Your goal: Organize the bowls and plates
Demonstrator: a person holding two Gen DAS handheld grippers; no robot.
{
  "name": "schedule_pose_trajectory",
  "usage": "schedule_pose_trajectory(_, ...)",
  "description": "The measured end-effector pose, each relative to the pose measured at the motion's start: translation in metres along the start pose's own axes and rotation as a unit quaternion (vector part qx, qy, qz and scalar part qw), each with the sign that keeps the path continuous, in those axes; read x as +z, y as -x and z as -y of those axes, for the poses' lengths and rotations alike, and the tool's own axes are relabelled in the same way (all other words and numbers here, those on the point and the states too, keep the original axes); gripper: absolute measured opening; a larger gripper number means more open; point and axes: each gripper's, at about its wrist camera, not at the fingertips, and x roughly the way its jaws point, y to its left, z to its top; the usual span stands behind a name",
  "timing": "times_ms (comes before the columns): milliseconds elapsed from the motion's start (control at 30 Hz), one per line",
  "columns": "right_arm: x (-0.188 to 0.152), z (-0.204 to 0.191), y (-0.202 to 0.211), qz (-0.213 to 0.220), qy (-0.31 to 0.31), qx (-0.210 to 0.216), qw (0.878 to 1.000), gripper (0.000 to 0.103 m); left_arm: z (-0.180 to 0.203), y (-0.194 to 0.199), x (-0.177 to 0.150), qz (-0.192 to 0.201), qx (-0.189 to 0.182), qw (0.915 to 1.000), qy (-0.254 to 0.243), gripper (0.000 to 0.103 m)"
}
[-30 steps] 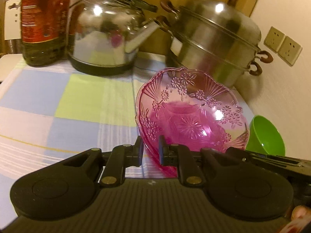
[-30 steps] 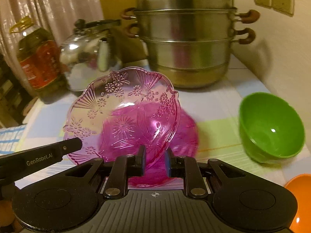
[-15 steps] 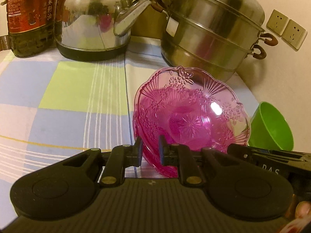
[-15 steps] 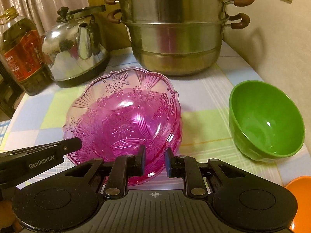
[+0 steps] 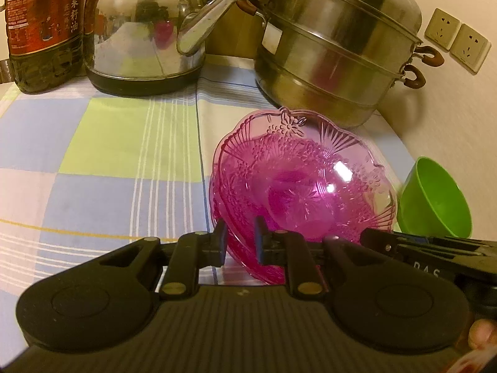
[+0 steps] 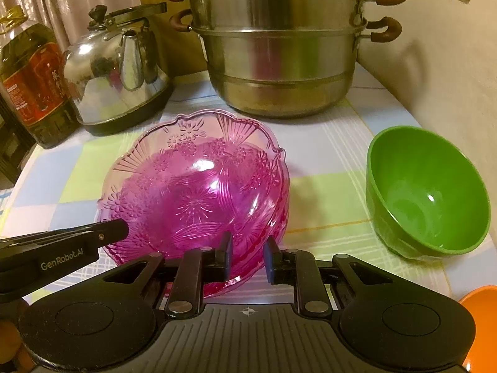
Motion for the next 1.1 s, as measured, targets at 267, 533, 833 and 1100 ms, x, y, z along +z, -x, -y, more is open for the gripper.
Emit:
schedule_pose_trajectory(267, -0.003, 0.001, -0.006, 0.006, 0.008, -0.014, 1.000, 0.048, 0.002, -0.004, 0.000, -0.005, 0.035, 0.9991, -0.023, 0.024)
schedule_pose_trajectory(533, 0.004, 0.017, 0.001, 0.032, -0.027, -0.011, 0.999, 0.049, -0.017, 0.004, 0.006, 0.015, 0.030, 0.9993, 0.018, 0.024)
schedule_pose_trajectory(833, 0.006, 0.016, 0.010, 0.050, -0.028, -0.006, 0.998, 0.049, -0.017, 0.012, 0.006, 0.024, 0.023, 0.9993, 0.020, 0.024)
schedule_pose_trajectory(1100, 0.004, 0.019, 0.038, 0.071, -0.046, 0.010, 0.996, 0.049, -0.011, 0.042, -0.003, 0.034, -0.002, 0.9992, 0.021, 0.024)
